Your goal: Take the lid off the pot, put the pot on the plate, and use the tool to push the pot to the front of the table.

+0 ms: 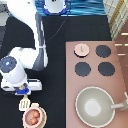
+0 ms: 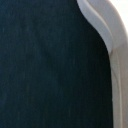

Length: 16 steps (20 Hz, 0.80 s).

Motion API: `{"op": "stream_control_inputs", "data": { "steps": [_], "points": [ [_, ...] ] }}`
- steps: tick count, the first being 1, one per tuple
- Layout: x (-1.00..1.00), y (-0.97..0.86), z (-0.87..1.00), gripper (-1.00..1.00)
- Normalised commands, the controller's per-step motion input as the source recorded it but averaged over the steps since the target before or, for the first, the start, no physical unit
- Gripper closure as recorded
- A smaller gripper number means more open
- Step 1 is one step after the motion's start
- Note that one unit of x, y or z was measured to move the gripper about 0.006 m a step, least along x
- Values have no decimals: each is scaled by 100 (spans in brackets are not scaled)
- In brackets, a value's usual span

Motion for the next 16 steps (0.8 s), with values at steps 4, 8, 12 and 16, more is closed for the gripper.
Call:
{"op": "stream_control_inputs", "data": {
  "steps": [4, 8, 12, 16],
  "points": [
    [61, 52, 52, 100],
    [64, 50, 49, 100],
    [65, 50, 48, 100],
    [46, 56, 57, 100]
  ]
}}
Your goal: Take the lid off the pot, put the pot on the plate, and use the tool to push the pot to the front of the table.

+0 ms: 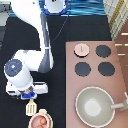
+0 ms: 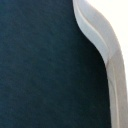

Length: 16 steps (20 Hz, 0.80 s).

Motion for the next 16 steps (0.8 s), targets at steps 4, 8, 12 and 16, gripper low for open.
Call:
{"op": "stream_control_inputs", "data": {
  "steps": [4, 8, 12, 16],
  "points": [
    [-54, 38, 63, 100],
    [-70, 29, 61, 100],
    [-72, 24, 56, 100],
    [-87, 20, 39, 100]
  ]
}}
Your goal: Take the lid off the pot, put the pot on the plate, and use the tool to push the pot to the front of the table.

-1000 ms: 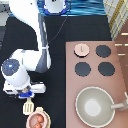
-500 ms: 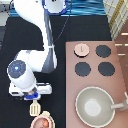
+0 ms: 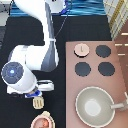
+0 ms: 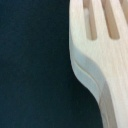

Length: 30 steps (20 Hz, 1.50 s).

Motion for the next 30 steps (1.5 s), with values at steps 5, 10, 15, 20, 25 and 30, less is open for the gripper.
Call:
{"op": "stream_control_inputs", "data": {
  "steps": [5, 10, 15, 20, 25, 30],
  "points": [
    [-99, 29, -11, 100],
    [-100, 47, -70, 100],
    [-100, 51, -88, 100],
    [-100, 56, -19, 100],
    [-100, 52, 3, 100],
    [-92, 29, 74, -100]
  ]
}}
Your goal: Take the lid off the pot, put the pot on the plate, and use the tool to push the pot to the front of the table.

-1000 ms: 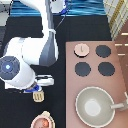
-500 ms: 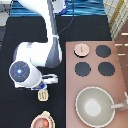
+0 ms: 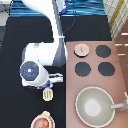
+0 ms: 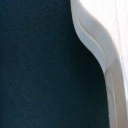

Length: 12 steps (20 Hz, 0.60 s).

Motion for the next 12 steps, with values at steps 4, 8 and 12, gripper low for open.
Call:
{"op": "stream_control_inputs", "data": {
  "steps": [4, 8, 12],
  "points": [
    [-54, 0, 99, -100],
    [-50, 0, 100, -100],
    [-38, -14, 100, -100]
  ]
}}
